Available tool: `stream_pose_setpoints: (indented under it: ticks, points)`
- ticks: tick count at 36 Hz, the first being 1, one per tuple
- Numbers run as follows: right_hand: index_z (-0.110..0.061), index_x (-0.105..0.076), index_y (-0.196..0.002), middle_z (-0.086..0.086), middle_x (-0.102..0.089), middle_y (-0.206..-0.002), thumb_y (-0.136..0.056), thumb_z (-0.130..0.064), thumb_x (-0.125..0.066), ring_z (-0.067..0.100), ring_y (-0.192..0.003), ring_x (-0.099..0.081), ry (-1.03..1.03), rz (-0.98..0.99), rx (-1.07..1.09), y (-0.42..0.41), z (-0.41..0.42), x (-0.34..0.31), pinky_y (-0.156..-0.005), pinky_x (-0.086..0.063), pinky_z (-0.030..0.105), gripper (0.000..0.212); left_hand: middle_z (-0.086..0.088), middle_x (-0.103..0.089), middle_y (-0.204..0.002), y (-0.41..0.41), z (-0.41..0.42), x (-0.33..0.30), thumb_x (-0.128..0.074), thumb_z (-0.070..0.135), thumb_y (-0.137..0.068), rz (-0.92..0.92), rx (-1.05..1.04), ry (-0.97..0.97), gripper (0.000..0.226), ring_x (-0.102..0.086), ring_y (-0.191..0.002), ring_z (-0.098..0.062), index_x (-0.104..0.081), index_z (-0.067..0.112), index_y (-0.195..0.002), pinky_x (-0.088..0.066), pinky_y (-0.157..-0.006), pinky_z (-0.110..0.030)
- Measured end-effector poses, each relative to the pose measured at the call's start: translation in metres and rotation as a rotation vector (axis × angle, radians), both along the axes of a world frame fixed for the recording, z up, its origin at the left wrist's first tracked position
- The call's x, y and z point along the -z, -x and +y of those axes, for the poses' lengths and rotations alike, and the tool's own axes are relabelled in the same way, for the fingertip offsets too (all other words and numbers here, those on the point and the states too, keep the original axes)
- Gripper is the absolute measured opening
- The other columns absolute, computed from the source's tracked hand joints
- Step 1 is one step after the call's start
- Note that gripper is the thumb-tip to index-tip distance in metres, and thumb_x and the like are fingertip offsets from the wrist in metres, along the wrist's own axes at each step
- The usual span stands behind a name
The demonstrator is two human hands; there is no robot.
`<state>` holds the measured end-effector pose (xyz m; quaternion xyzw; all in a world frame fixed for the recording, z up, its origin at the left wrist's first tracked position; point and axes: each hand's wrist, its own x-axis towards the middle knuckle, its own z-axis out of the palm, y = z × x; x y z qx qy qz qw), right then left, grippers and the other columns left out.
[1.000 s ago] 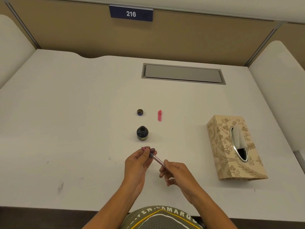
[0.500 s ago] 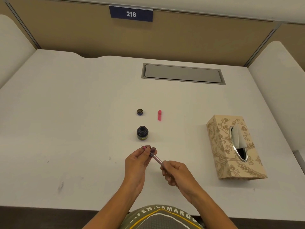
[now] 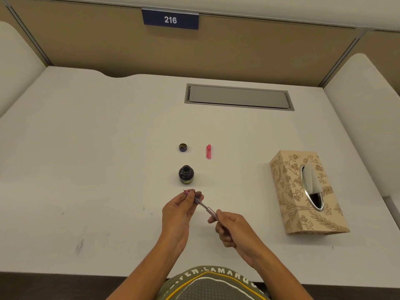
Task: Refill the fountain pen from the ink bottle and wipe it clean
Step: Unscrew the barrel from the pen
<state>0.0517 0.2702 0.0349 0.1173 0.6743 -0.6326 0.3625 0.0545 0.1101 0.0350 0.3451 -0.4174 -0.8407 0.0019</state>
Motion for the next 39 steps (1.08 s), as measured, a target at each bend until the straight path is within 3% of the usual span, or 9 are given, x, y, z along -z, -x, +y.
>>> stream_pose_setpoints:
  ticks: [11,17,19,22,27,32,39]
  points:
    - [-0.017,-0.069,-0.106,0.002,-0.065,-0.078,-0.099,-0.023,-0.056,0.015,-0.067,-0.049,-0.059,0.075,-0.028,0.004,0.010,0.007,-0.056,-0.040,0.023,0.016,-0.014,-0.074,-0.094,0.006,-0.017,0.001,-0.058,0.008,-0.092,-0.009,-0.099,-0.054,0.015,-0.071,-0.092,-0.025,-0.069,0.001,-0.100,-0.049,-0.099,-0.040]
    - [-0.020,-0.065,-0.113,-0.003,-0.075,-0.095,-0.097,-0.023,-0.061,0.013,-0.086,-0.065,-0.188,0.162,0.098,0.019,0.024,0.016,-0.071,-0.048,0.028,0.017,-0.009,-0.074,-0.089,0.008,-0.021,0.003,-0.056,0.010,-0.095,-0.016,-0.145,-0.070,0.016,-0.072,-0.089,-0.021,-0.068,0.002,-0.102,-0.048,-0.102,-0.041]
    - [-0.021,-0.067,-0.112,-0.006,-0.071,-0.101,-0.095,-0.029,-0.063,0.011,-0.094,-0.063,-0.318,0.229,0.132,0.025,0.029,0.021,-0.074,-0.047,0.023,0.019,-0.008,-0.075,-0.088,0.007,-0.022,0.003,-0.056,0.010,-0.094,-0.015,-0.145,-0.071,0.016,-0.071,-0.091,-0.022,-0.068,0.003,-0.102,-0.048,-0.102,-0.041]
    - [-0.020,-0.068,-0.111,-0.003,-0.066,-0.103,-0.093,-0.029,-0.065,0.009,-0.087,-0.059,-0.535,0.394,0.145,0.033,0.037,0.027,-0.067,-0.043,0.018,0.020,-0.008,-0.075,-0.089,0.007,-0.022,0.003,-0.056,0.010,-0.095,-0.018,-0.142,-0.071,0.016,-0.071,-0.092,-0.023,-0.068,0.003,-0.102,-0.047,-0.103,-0.042]
    - [-0.019,-0.073,-0.107,-0.003,-0.068,-0.096,-0.091,-0.028,-0.068,0.014,-0.088,-0.060,-0.793,0.577,0.051,0.042,0.043,0.038,-0.074,-0.045,0.026,0.019,-0.008,-0.075,-0.088,0.007,-0.020,0.002,-0.056,0.010,-0.095,-0.017,-0.124,-0.070,0.016,-0.071,-0.091,-0.022,-0.069,0.004,-0.101,-0.047,-0.103,-0.042]
    - [-0.016,-0.071,-0.105,-0.002,-0.064,-0.095,-0.093,-0.026,-0.064,0.014,-0.090,-0.050,-0.910,0.659,-0.045,0.042,0.041,0.050,-0.073,-0.037,0.024,0.017,-0.008,-0.075,-0.089,0.007,-0.019,0.001,-0.055,0.010,-0.095,-0.017,-0.102,-0.052,0.016,-0.070,-0.093,-0.023,-0.071,0.006,-0.096,-0.046,-0.104,-0.042]
    - [-0.016,-0.069,-0.107,-0.003,-0.060,-0.096,-0.095,-0.027,-0.061,0.011,-0.090,-0.045,-0.943,0.678,-0.060,0.042,0.036,0.058,-0.074,-0.037,0.021,0.018,-0.008,-0.075,-0.089,0.008,-0.019,-0.001,-0.055,0.009,-0.095,-0.009,-0.098,-0.076,0.016,-0.070,-0.093,-0.023,-0.070,0.005,-0.098,-0.047,-0.101,-0.041]
